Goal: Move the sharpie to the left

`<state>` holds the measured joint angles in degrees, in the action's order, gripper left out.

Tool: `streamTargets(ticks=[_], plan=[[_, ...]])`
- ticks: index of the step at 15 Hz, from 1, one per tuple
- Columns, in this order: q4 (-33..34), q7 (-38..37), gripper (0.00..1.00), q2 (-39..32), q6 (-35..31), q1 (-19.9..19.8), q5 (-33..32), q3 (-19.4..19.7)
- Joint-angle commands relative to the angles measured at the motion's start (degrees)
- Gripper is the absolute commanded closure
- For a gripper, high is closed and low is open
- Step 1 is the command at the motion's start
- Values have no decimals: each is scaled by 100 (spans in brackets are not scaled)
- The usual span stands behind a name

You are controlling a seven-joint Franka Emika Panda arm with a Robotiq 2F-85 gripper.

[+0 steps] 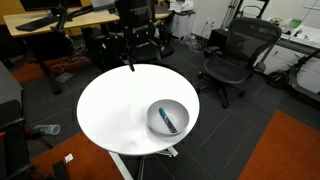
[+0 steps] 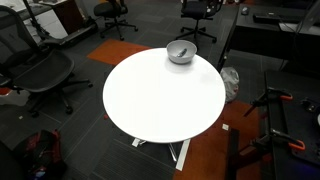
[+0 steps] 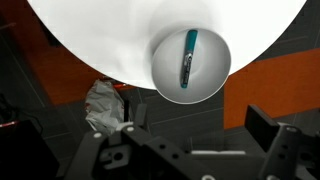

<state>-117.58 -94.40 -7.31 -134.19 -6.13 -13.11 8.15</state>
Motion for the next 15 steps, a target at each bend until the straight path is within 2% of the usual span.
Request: streamTargets(ticks=[1,7,15], plan=[[58,-289,0,-322,-355,-3,45,161],[88,-181,0,-875,-791,42,119,332],[283,76,0,-1611,-1352,26,518,430]])
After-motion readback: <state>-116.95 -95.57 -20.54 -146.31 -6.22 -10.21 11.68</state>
